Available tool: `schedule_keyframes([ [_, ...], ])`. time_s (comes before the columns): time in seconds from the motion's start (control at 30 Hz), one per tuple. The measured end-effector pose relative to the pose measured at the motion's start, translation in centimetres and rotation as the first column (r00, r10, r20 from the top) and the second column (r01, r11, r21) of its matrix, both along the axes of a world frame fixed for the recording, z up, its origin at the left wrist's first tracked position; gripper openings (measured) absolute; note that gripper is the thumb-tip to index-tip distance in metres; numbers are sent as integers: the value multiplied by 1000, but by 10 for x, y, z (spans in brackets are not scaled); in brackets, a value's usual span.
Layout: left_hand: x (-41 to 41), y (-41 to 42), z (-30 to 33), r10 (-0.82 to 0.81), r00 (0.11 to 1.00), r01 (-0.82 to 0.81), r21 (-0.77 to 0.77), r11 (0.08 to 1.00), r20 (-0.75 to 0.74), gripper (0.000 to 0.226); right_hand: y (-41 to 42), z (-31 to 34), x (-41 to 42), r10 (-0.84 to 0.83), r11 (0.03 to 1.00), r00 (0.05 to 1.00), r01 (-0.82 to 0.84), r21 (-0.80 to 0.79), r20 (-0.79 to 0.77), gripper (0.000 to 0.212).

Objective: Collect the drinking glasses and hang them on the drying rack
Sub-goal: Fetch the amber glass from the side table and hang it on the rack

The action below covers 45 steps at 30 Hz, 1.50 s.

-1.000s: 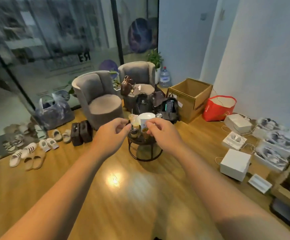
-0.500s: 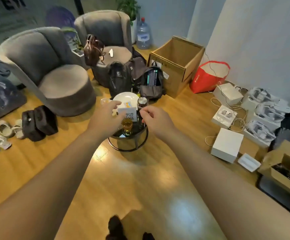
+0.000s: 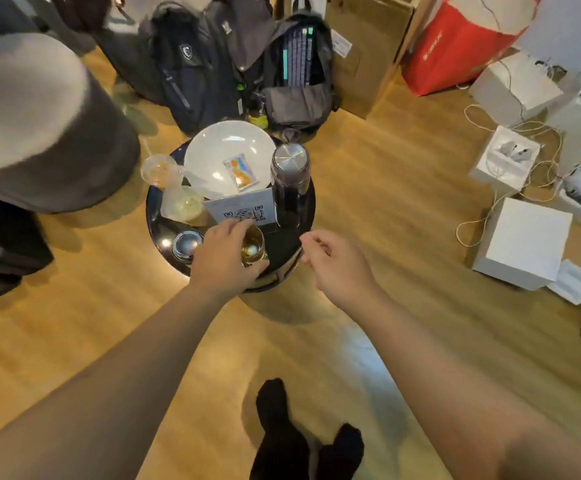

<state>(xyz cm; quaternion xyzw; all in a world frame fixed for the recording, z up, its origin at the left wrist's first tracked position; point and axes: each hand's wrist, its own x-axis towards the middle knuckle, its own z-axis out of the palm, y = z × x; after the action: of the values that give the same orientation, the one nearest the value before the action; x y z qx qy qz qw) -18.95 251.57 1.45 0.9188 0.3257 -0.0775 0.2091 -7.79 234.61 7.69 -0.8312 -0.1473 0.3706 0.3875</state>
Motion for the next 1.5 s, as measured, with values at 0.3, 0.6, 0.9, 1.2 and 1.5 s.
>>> schedule_keyframes([
  [0.3,32,34,-121,-35,998,39,85,996,-48,115,42,-116,22,-166,986,944,164,-32,-285,30],
  [0.6,44,40,-154,-36,993,44,69,997,-112,92,56,-147,20,-342,933,763,343,-104,-548,21],
  [0.9,50,37,-113,-37,999,36,29,999,6,74,53,-148,24,-441,869,608,474,-144,-660,49],
  [1.2,89,-34,86,-313,918,330,-34,943,245,79,15,-50,43,-230,613,225,789,39,-947,66],
  [1.5,126,-162,292,-660,661,698,30,715,356,79,-129,145,40,-157,218,304,939,267,-940,52],
])
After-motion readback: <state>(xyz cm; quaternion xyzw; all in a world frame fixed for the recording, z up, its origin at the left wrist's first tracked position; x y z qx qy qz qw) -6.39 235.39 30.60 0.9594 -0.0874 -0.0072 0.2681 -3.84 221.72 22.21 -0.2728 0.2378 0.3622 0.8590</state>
